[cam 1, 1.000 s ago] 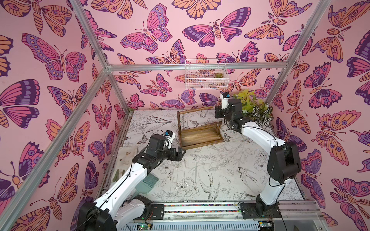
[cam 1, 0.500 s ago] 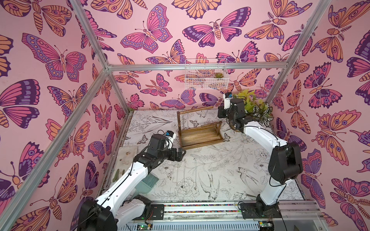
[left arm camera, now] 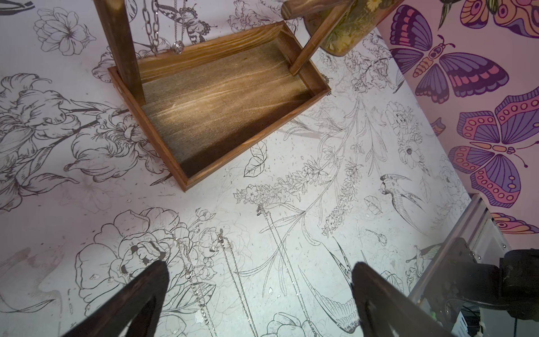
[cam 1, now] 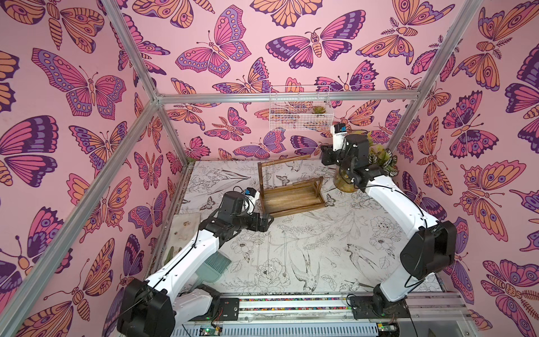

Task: Take the necklace off the jewelry display stand
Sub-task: Take off the necklace from the stand.

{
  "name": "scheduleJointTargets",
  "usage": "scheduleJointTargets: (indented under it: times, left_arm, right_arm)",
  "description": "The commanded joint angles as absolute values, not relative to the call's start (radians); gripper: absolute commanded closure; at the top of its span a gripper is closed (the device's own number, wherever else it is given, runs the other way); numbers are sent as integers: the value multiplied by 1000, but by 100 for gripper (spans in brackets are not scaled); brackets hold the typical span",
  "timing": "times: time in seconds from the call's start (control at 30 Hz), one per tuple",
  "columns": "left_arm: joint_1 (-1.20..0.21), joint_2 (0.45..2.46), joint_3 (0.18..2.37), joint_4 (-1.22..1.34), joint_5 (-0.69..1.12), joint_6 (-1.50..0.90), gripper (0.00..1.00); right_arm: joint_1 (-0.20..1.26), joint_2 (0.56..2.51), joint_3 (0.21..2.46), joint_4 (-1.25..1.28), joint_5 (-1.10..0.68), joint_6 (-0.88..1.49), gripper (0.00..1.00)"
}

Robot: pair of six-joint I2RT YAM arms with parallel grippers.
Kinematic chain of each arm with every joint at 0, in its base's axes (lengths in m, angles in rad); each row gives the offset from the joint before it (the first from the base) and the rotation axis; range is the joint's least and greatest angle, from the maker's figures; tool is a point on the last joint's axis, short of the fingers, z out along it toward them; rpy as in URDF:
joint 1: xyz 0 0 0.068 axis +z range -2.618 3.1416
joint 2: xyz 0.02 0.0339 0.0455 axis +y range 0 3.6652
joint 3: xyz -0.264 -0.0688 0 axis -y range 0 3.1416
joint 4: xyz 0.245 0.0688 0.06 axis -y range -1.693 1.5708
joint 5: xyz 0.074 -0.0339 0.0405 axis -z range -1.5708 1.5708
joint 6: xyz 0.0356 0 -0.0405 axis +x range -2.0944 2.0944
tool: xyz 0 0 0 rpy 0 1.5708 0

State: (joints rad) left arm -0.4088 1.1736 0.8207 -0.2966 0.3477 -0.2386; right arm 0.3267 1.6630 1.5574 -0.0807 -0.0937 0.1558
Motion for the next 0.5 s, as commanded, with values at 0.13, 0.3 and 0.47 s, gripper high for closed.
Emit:
scheduleJointTargets:
  times: [0.13, 0.3, 0.47]
  left_arm:
    - [-433, 1217, 870, -244, 389, -205, 0]
    - [-453, 1244, 892, -220, 410, -191, 0]
    - [-468, 1262, 919, -199, 418, -185, 0]
  right_arm:
    - [323, 1613, 1627, -178, -174, 147, 100]
    - [336, 1580, 1648, -231, -203, 145, 100]
    - [360, 1503, 1668, -282, -210, 137, 100]
